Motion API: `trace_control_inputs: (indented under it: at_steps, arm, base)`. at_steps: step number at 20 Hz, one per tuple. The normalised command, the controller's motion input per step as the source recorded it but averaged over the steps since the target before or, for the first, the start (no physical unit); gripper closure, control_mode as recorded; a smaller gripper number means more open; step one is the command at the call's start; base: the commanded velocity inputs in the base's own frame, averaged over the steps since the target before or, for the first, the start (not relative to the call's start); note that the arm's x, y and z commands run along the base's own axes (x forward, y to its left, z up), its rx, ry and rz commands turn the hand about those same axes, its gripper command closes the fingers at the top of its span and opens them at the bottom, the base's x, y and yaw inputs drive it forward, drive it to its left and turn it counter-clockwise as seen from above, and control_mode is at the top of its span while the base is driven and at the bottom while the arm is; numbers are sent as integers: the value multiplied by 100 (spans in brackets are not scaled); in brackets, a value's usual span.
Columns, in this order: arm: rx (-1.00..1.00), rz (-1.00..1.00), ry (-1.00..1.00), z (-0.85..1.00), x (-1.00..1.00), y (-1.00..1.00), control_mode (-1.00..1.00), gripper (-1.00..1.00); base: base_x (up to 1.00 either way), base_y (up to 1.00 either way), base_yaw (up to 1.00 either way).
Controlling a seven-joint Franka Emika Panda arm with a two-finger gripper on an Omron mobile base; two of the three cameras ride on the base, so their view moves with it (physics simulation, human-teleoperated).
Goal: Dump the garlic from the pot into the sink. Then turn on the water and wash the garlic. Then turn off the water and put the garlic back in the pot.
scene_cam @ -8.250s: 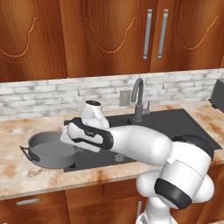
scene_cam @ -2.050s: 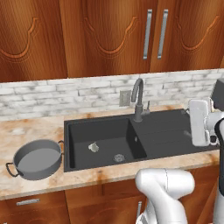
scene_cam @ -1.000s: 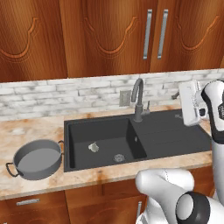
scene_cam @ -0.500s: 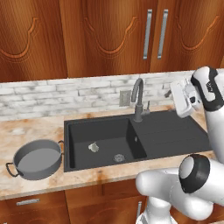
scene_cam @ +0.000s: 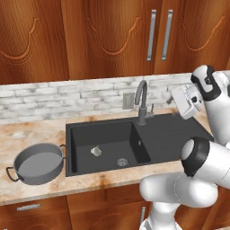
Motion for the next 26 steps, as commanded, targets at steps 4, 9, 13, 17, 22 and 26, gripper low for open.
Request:
trace_control_inputs:
  at_steps: [4, 9, 13, 17, 22, 26]
  arm:
    - [0, 0, 4, -28, 1, 0, -100, -100]
    - [0, -1, 0, -19, 6, 1, -100, -100]
    - [0, -2, 0, -14, 13, 11, -100, -100]
    - [-4, -1, 0, -6, 24, 16, -100, -100]
    - [-1, 0, 0, -12, 49, -2, -100, -100]
    - [0, 0, 0, -26, 48, -16, -100, -100]
  base:
    - [0, 0, 0]
    - [0, 0, 0]
    - [0, 0, 0]
    - [0, 0, 0]
    - [0, 0, 0]
    - [0, 0, 0]
